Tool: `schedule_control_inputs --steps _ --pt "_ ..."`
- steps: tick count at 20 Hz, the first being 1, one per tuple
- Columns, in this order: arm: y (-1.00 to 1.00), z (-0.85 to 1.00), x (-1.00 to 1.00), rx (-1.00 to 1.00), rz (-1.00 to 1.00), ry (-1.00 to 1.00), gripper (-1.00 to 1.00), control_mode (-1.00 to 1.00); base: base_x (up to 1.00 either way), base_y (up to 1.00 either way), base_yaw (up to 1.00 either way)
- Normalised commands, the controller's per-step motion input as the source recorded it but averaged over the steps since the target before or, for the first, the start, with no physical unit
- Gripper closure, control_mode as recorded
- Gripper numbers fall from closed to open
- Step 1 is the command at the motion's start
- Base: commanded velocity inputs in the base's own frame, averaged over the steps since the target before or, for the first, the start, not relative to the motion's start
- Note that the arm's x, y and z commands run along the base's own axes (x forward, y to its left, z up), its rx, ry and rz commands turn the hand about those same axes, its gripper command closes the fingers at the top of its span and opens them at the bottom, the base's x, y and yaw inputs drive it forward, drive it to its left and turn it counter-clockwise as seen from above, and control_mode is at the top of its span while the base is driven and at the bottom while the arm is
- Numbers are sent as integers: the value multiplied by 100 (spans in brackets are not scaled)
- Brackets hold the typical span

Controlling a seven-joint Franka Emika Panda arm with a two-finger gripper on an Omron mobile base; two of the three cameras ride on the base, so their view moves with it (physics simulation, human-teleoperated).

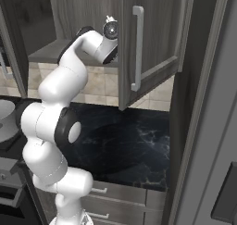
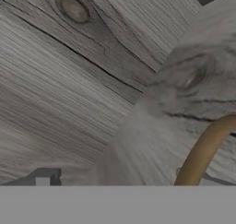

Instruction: Open the cabinet and move the ladle to the pot. Then close the cabinet.

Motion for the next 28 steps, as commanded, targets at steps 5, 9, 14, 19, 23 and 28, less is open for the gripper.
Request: schedule_control_inputs --steps 5,9,14,19,23,28 --pt "0 -51 14 0 0 -5 100 -100 0 0 0" --pt "1 -56 26 0 0 0 100 -100 0 0 0" --pt "0 -46 23 0 0 0 100 -100 0 0 0" --pt "0 -38 15 0 0 2 100 -100 0 0 0" --pt "-9 -27 -1 1 0 5 100 -100 0 0 0" --pt "-8 -30 -9 3 0 -4 100 -100 0 0 0"
